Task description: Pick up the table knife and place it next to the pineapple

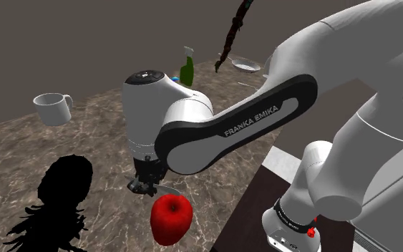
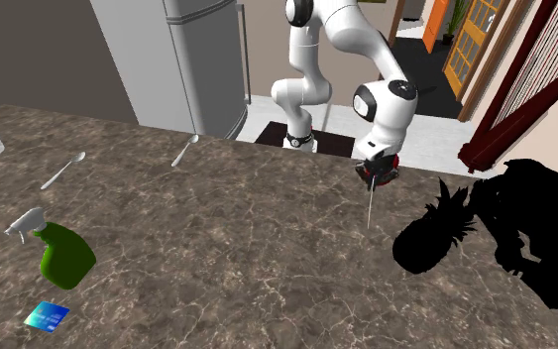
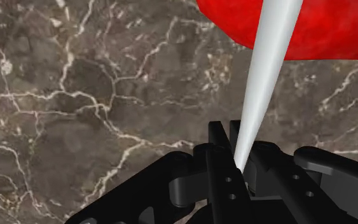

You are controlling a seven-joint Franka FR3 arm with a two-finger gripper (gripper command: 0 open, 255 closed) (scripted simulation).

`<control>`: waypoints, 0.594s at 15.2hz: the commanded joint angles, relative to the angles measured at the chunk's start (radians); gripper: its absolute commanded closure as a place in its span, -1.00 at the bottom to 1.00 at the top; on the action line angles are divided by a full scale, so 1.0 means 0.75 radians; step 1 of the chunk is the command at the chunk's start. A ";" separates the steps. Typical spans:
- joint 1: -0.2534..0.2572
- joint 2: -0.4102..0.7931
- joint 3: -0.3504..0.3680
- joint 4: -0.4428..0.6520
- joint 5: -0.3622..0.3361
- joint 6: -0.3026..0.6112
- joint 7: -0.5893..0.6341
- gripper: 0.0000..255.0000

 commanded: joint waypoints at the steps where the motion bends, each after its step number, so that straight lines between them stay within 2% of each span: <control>1: 0.001 0.029 0.003 -0.014 -0.007 0.022 0.005 1.00; 8: 0.002 0.029 0.003 -0.014 -0.007 0.022 0.005 1.00; 9: 0.002 0.030 0.003 -0.013 -0.008 0.022 0.006 -1.00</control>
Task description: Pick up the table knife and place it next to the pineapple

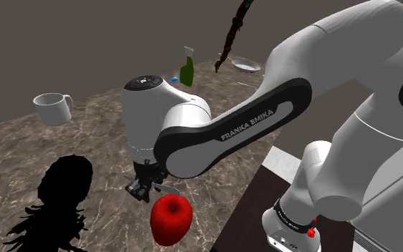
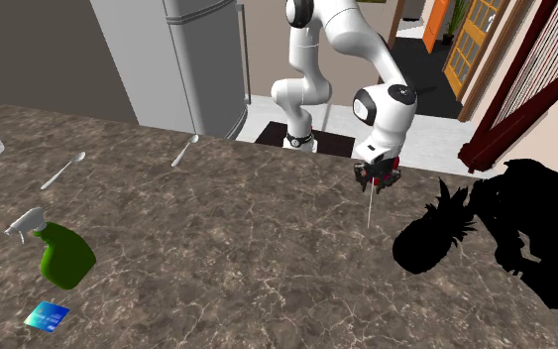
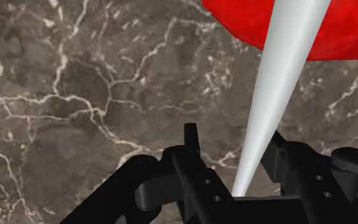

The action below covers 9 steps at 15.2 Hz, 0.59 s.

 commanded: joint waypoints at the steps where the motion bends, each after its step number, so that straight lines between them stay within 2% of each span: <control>1: 0.001 0.006 0.001 0.000 -0.001 -0.003 0.001 -1.00; 5: 0.000 0.001 0.000 -0.007 0.001 -0.001 -0.002 -1.00; 9: -0.004 -0.076 -0.011 0.094 0.025 -0.175 -0.022 -1.00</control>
